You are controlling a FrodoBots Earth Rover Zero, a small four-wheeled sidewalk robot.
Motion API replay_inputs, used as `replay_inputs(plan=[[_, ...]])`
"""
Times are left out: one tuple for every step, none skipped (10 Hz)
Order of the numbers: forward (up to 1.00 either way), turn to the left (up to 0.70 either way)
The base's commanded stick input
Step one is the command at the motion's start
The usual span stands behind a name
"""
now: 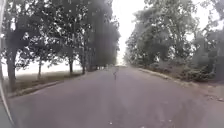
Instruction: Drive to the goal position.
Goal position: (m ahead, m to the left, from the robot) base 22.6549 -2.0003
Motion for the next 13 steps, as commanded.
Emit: replay_inputs(plan=[[0.7,0.0],[0.7,0.0],[0.7,0.0],[0.7,0.0],[0.7,0.0],[0.7,0.0],[0.7,0.0],[0.7,-0.01],[0.7,-0.11],[0.7,-0.28],[0.7,-0.18],[0.7,-0.07],[0.7,0.0]])
